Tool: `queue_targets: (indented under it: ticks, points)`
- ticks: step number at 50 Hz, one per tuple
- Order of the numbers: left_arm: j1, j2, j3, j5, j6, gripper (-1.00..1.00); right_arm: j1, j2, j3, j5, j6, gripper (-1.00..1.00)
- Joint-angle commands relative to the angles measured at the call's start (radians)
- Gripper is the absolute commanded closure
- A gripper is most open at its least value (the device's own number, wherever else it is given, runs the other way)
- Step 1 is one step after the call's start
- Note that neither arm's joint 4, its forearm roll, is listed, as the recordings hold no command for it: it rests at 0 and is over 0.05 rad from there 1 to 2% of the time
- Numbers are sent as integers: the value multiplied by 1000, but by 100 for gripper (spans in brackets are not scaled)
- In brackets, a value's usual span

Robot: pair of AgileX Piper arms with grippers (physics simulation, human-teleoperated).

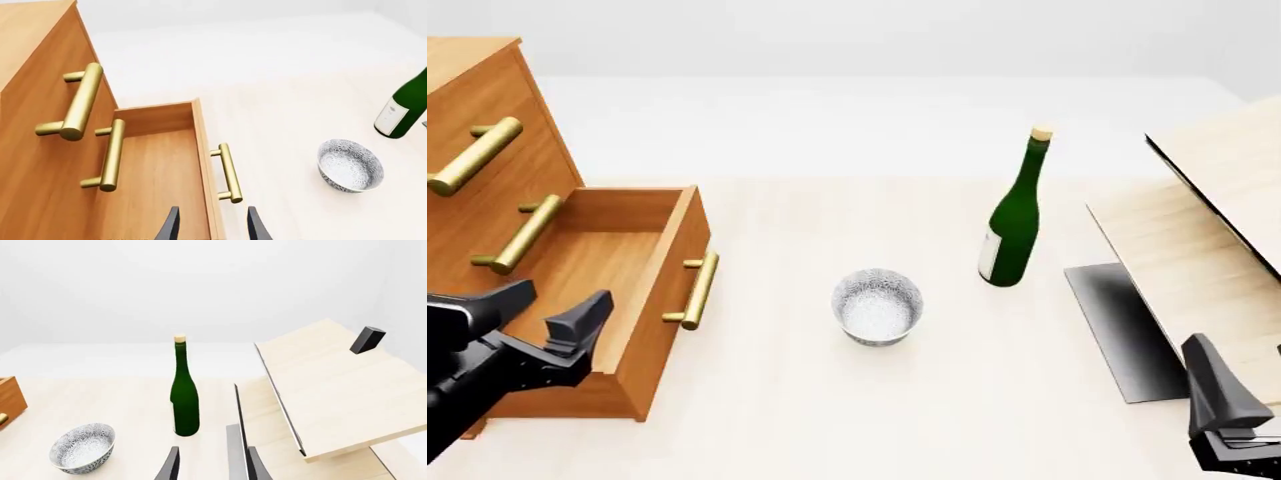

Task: Put the bowl in the bottom drawer of the cabinet and close it.

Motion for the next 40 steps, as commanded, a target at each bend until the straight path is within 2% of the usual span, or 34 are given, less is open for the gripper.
queue_targets:
  ticks: [1,13,40]
  points:
    - [4,69,-4,-19,-13,-100,0,0,0,0,0,-100]
    - [10,160,-13,-57,-3,-100,0,0,0,0,0,-100]
    - [-10,329,-41,-123,-32,-100,0,0,0,0,0,-100]
